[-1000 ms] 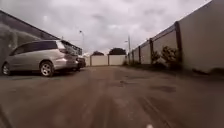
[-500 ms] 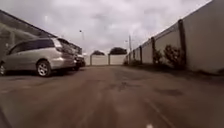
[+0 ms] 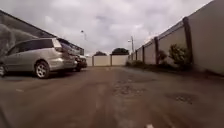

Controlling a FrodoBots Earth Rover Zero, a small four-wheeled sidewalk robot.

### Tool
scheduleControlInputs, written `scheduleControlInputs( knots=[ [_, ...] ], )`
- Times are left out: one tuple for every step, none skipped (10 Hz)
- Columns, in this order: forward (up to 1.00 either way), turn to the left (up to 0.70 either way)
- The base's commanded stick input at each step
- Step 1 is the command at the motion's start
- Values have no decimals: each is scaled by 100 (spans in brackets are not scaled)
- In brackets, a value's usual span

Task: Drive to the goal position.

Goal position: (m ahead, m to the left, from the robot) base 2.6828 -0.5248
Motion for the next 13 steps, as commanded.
scheduleControlInputs(
  knots=[
    [60, 1],
    [60, 0],
    [60, 0],
    [60, 0],
    [60, 0],
    [60, 1],
    [60, 15],
    [60, 13],
    [60, 12],
    [60, 0],
    [60, 0],
    [60, 0],
    [60, 0]
  ],
)
